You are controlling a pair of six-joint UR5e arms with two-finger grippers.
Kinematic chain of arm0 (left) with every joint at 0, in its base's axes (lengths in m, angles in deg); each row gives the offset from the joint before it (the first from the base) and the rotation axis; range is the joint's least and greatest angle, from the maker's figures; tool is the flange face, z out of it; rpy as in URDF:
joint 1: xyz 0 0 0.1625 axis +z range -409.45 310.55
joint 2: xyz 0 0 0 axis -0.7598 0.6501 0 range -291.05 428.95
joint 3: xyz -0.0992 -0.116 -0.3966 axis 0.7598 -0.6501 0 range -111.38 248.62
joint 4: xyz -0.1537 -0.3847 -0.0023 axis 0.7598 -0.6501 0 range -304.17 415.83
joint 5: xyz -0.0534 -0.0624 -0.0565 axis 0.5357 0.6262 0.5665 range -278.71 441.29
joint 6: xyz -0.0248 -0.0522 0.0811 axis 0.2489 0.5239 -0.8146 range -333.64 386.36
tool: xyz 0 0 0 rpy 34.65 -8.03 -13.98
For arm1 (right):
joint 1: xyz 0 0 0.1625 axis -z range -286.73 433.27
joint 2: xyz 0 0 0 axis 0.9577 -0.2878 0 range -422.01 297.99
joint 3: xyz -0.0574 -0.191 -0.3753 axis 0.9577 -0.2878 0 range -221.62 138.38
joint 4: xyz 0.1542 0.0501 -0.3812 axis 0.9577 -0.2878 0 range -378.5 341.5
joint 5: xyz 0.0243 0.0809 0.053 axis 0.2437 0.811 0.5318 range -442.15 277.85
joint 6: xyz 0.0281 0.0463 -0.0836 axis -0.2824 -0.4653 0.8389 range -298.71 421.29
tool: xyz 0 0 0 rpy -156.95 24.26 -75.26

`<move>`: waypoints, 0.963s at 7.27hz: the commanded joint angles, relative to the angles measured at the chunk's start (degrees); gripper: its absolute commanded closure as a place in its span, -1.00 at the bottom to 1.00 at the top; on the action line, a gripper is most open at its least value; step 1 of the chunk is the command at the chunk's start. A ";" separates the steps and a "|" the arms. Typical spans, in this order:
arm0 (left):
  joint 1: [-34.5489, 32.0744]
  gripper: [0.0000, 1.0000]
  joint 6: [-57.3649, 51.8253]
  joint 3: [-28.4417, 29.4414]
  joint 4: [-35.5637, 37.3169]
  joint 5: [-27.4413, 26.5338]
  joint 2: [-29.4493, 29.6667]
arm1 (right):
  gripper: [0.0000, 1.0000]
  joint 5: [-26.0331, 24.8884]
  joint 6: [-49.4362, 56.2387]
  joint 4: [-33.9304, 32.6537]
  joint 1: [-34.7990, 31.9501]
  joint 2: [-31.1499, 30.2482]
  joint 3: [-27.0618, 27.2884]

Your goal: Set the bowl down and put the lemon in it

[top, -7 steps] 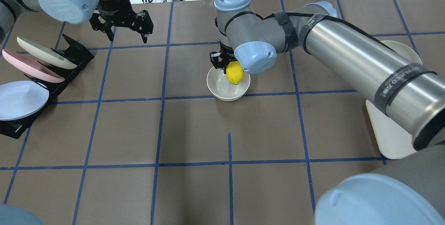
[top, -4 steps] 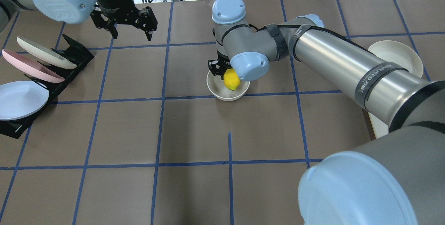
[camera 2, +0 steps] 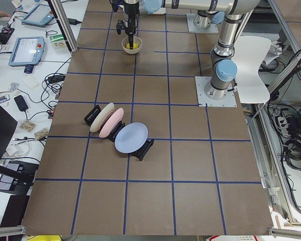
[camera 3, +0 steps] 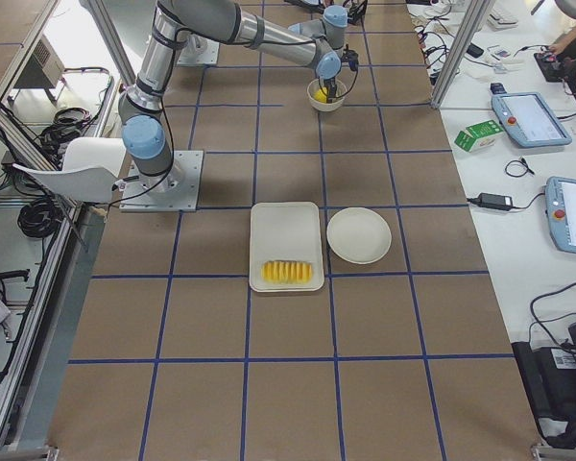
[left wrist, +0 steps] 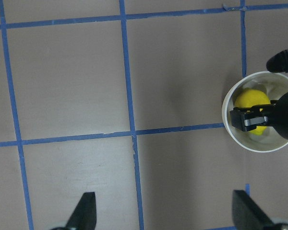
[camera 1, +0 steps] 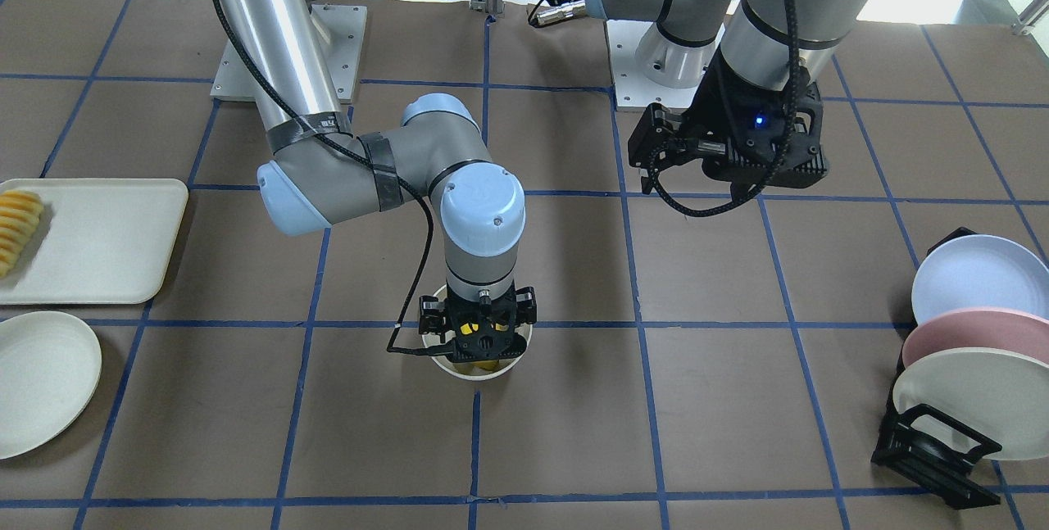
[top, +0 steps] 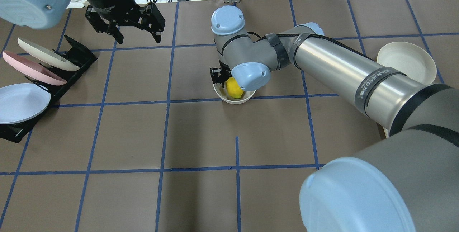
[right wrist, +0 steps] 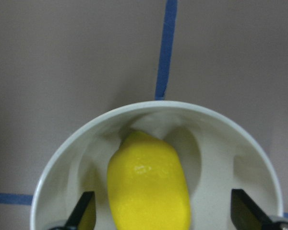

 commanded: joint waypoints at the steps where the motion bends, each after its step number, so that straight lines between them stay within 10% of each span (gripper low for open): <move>1: 1.17 -1.00 -0.09 -2.52 -0.88 -0.33 -1.75 | -1.00 -1.38 0.11 6.15 0.31 -8.88 0.05; 7: 1.17 -1.00 -0.01 -6.22 -0.70 -0.24 -4.30 | -1.00 -0.85 3.17 25.80 7.08 -26.50 0.31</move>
